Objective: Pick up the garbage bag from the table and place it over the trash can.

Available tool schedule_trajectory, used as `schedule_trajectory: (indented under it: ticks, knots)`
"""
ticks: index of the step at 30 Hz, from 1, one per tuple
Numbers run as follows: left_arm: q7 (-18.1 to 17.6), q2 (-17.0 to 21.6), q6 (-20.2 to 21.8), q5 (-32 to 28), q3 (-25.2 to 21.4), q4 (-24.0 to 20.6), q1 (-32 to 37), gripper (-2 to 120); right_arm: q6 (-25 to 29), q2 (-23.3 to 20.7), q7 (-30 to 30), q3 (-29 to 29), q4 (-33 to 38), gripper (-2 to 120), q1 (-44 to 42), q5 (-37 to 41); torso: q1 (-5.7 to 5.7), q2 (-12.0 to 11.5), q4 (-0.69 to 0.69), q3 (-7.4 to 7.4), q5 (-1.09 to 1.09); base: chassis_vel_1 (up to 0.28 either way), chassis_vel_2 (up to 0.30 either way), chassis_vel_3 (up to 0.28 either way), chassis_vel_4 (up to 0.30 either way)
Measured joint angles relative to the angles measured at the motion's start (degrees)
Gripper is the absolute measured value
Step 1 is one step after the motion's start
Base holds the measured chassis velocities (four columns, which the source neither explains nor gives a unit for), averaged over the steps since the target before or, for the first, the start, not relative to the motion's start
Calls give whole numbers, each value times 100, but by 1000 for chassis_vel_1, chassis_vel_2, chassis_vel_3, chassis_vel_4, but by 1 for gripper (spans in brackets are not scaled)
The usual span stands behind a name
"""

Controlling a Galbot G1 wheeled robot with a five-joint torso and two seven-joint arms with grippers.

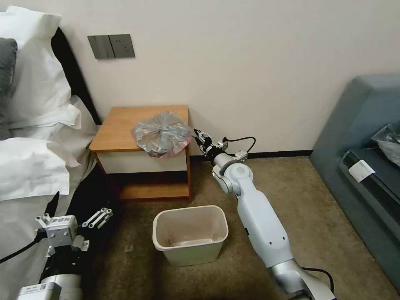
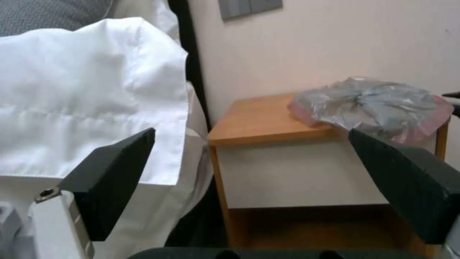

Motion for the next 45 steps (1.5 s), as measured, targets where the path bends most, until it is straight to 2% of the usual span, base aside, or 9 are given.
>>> schedule_trajectory:
  ticks: [7,15,23,27,30,32,33,39,45]
  knots:
    - [0,21,-16,4,2,4,4,100,12,-127,-59,-85,103,0,-33,-82,0,0,0,0,0,0,0,0,0]
    - [0,50,-30,4,9,47,-30,100,85,-371,140,-198,500,0,-128,-15,0,0,0,0,0,0,0,0,0]
    - [5,57,-59,30,18,89,-70,100,280,-728,841,-437,1545,0,-626,189,0,0,0,-1,1,0,0,0,0]
    - [18,73,-76,40,18,96,-90,100,424,-946,1244,-565,2323,0,-1099,337,0,0,0,0,0,0,0,0,0]
    - [26,81,-78,43,19,96,-114,100,578,-1122,1613,-663,3231,0,-1618,620,0,1,0,-1,0,0,0,0,0]
    - [26,81,-78,43,18,96,-114,100,588,-1130,1634,-669,3282,0,-1646,636,0,0,0,-1,0,0,0,0,0]
    - [29,83,-79,44,23,97,-122,100,703,-1235,1818,-777,3763,0,-1952,733,0,0,-1,-1,0,0,0,0,0]
    - [33,85,-79,47,30,102,-140,100,789,-1347,1956,-936,4298,0,-2288,743,0,0,-1,-1,0,0,0,0,0]
    - [36,61,-132,116,71,156,-148,100,778,-1471,1969,-1419,4877,0,-2364,509,0,1,0,-1,0,0,0,0,0]
